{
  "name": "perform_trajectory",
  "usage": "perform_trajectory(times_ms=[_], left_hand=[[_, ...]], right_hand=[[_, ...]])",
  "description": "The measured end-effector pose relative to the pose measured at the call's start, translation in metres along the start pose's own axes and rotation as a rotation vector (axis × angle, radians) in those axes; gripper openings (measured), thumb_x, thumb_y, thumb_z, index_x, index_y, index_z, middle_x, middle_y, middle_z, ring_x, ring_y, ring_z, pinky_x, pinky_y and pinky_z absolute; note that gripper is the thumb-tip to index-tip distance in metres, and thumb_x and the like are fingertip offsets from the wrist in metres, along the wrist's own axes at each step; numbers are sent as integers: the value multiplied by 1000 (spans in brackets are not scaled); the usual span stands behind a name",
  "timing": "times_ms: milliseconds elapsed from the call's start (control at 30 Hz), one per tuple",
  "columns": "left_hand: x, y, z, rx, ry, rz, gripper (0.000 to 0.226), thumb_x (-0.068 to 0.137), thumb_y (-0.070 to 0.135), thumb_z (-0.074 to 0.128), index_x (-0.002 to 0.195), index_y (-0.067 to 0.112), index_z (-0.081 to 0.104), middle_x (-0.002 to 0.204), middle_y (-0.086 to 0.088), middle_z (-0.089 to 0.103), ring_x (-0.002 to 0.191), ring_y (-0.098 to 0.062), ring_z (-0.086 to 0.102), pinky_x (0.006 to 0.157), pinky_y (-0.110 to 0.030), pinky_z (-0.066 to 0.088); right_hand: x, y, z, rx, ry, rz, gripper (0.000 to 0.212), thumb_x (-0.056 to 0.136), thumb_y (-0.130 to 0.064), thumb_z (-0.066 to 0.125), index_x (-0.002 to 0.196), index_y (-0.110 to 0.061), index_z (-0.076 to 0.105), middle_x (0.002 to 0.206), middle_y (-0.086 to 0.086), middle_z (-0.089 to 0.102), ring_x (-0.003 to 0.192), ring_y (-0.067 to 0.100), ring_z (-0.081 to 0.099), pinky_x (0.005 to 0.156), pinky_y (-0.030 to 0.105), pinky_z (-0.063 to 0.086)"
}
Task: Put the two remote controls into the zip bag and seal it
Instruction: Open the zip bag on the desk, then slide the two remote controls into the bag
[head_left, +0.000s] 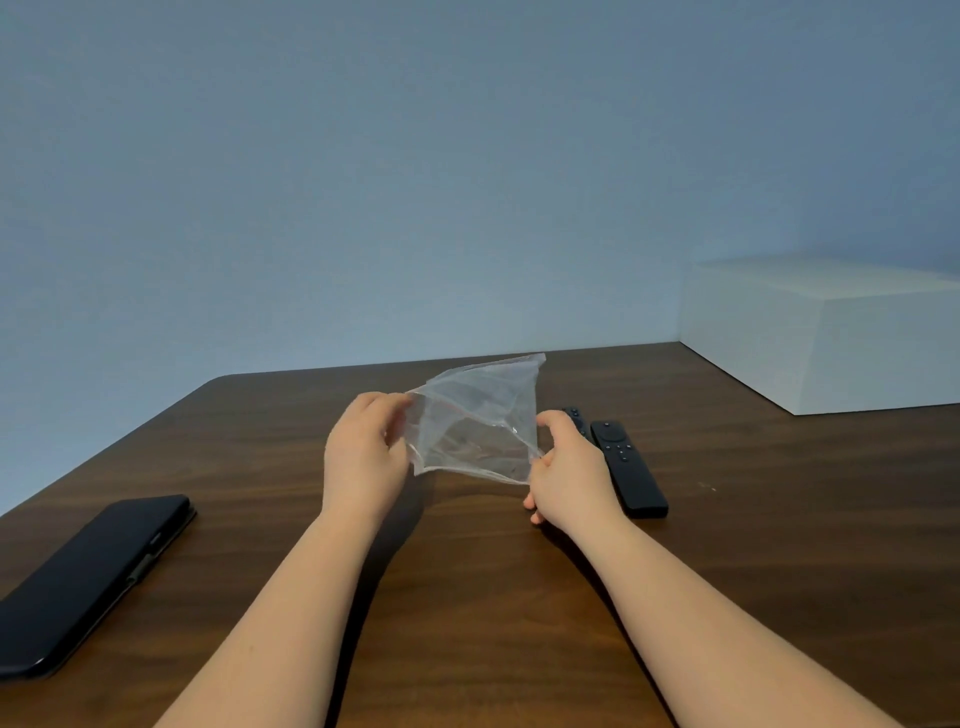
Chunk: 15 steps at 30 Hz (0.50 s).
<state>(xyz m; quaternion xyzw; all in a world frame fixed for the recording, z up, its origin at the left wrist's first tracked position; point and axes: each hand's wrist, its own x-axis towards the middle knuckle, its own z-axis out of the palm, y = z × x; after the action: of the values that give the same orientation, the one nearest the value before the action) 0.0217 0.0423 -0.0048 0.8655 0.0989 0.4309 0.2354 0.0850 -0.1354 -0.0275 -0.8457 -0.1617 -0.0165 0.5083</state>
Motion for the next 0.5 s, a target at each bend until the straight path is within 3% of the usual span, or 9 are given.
perform_trajectory(times_ms=[100,167,233,300,400,500], left_hand=[[-3,0,1,-28,-29,-2,19,86,6,56,102,11,65,101,-5,69,94,-22,62,79,-27,43],[-3,-4,2,19,-86,21,26,86,2,53,106,11,65,108,-7,70,103,-24,60,87,-31,45],[-4,-7,3,38,-198,38,37,84,-2,49,117,13,60,121,-7,64,116,-23,53,98,-34,41],[-7,-7,6,30,-290,75,45,84,-3,47,125,13,53,130,-6,57,123,-21,45,104,-32,35],[-9,-5,8,10,-312,153,49,83,-4,48,129,13,48,134,-5,53,122,-21,44,102,-29,34],[-7,-6,8,45,-240,207,50,81,-5,49,127,14,51,131,-2,57,109,-25,51,93,-32,43]], right_hand=[[-4,-3,-5,-205,88,-119,27,93,-31,53,117,-19,50,78,-3,58,74,19,62,66,40,58],[-8,-7,-12,-289,197,-158,31,93,-44,47,110,-20,54,82,-3,61,75,18,60,60,37,54],[-11,-7,-21,-398,283,-157,30,94,-42,44,109,-19,56,95,1,61,84,19,57,57,33,49],[-13,-5,-25,-555,242,-112,27,94,-35,47,114,-19,54,108,5,57,100,23,52,64,34,46],[-14,-2,-23,-706,124,-18,34,92,-39,51,120,-20,50,117,9,54,111,28,47,82,39,47],[-13,-1,-22,-764,103,26,36,91,-42,52,119,-20,48,118,11,56,112,31,49,87,42,45]])
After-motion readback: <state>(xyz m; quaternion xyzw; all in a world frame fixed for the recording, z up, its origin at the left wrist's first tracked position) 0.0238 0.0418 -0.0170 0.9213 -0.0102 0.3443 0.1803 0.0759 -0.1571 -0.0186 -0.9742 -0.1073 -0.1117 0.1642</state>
